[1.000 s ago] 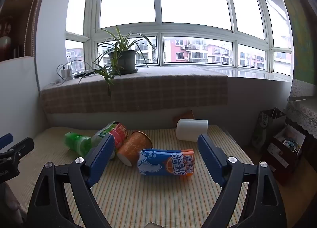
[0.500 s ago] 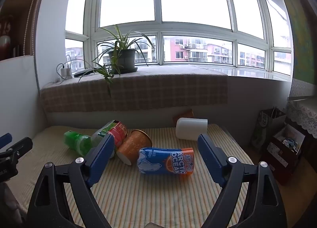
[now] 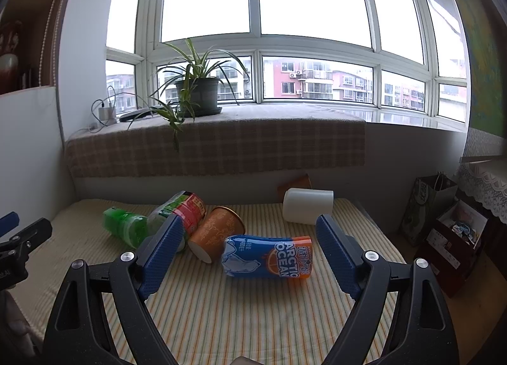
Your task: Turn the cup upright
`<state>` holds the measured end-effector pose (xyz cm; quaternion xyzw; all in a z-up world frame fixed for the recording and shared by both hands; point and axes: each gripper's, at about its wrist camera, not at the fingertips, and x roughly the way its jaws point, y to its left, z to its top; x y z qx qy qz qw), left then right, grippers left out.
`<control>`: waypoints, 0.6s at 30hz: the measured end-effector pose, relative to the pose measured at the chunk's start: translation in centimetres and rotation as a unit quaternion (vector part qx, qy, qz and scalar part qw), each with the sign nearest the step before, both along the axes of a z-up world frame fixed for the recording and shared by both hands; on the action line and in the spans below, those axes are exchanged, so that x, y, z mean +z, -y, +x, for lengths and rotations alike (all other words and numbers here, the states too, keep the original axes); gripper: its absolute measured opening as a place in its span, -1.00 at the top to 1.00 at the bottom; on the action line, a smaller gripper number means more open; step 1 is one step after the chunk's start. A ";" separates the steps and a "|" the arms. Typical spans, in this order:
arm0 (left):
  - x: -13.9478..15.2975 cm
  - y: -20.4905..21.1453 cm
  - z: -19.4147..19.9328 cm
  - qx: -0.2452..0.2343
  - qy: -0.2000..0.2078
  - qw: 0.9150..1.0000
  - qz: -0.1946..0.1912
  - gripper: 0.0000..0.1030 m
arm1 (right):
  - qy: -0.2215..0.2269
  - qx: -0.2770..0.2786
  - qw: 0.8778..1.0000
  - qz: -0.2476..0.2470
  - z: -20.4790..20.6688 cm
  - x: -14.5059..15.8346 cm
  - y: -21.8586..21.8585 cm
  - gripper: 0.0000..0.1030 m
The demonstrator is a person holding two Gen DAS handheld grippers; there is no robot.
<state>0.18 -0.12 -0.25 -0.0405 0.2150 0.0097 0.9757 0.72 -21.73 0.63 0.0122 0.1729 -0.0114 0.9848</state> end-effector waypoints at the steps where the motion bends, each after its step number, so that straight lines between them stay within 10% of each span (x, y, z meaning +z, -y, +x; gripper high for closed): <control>1: 0.0 0.0 0.0 0.000 0.000 1.000 0.000 -1.00 | 0.000 0.000 1.000 0.000 -0.1 0.0 0.0 -0.66; 18: 0.0 -0.1 0.0 0.000 0.000 1.000 -0.002 -1.00 | 0.001 0.001 1.000 0.000 -0.2 0.2 0.0 -0.66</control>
